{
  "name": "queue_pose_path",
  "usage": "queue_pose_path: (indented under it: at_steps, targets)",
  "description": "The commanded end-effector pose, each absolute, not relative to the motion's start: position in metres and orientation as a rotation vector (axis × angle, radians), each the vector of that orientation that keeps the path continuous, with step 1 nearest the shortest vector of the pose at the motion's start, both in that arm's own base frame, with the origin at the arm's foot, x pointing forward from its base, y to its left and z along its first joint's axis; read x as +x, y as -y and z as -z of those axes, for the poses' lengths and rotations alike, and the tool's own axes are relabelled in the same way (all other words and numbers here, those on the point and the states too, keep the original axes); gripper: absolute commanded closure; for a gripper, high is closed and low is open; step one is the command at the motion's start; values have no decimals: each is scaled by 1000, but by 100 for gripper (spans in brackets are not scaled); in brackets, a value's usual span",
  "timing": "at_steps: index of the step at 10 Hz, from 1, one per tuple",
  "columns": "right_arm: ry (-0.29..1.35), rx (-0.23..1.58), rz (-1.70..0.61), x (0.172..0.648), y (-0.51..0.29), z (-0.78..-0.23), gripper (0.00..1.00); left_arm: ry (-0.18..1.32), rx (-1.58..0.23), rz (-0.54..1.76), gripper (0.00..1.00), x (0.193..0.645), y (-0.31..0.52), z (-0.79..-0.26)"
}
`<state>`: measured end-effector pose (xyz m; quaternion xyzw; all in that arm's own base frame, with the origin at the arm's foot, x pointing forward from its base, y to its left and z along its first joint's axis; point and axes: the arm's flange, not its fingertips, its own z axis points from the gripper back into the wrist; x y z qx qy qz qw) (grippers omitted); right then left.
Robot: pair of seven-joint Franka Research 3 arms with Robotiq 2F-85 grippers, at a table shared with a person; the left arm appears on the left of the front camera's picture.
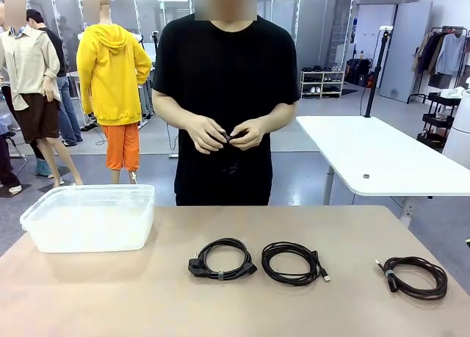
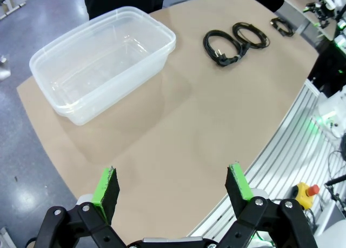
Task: Organize and store the cables.
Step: Place the Power Cable into the Organizing box.
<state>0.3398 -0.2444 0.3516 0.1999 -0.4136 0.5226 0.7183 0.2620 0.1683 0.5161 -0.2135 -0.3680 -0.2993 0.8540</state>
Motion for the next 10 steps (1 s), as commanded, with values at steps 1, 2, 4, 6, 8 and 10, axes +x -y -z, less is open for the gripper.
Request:
queue_pose_path:
  at_steps: [1,2,4,6,8,10]
  targets:
    - [990,473,-1101,357,267,-331,0,781,-460,649,0,261,-169,-517]
    - [915,442,-1156,340,244,-352,0,781,-460,649,0,261,-169,-517]
    - [915,442,-1156,340,244,-352,0,731,-404,675,0,266,-138,-522]
    - [915,442,-1156,340,244,-352,0,720,-373,780,0,276,-85,-529]
    - [915,442,-1156,340,244,-352,0,656,-311,813,0,284,-46,-534]
    - [915,442,-1156,340,244,-352,0,595,-246,935,0,296,22,-528]
